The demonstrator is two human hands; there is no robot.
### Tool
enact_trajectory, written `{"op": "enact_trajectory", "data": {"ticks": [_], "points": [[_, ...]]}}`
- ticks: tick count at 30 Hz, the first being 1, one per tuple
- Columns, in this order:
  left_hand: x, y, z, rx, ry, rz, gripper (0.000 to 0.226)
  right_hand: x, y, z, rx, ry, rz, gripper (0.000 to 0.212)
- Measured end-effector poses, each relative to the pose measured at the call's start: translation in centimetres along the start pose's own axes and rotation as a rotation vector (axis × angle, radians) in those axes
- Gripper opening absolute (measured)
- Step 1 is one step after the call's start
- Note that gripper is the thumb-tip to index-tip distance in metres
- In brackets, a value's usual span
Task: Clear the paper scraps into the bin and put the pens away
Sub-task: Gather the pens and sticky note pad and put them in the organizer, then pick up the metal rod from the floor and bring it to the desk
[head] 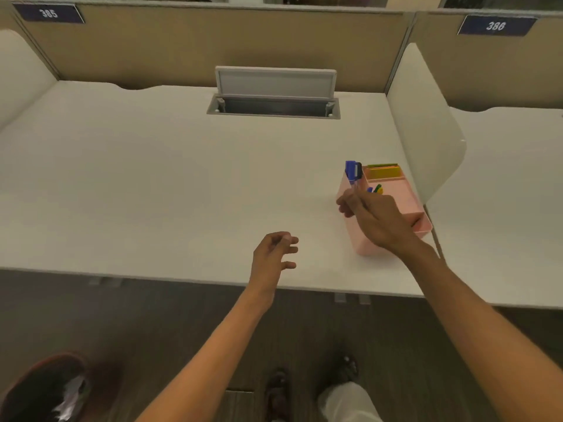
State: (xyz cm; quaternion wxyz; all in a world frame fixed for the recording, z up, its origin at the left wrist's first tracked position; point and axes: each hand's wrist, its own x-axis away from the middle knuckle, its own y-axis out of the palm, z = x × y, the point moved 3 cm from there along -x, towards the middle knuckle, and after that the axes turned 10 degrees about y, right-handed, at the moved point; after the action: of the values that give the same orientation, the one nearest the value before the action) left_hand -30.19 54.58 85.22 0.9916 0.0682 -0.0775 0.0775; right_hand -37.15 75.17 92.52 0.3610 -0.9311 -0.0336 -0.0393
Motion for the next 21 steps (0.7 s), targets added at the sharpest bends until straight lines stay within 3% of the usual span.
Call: {"op": "enact_trajectory", "data": {"ticks": [14,21], "points": [[15.5,-17.3,-5.2,0.018,-0.078,0.055,0.027,17.6,15.4,-0.6,-0.118,0.141,-0.067,0.053],[24.4,-25.7,-10.4,-0.059,-0.251,0.115,0.023,27.3,26.5,2.4,-0.224,0.317,-0.141,0.041]]}}
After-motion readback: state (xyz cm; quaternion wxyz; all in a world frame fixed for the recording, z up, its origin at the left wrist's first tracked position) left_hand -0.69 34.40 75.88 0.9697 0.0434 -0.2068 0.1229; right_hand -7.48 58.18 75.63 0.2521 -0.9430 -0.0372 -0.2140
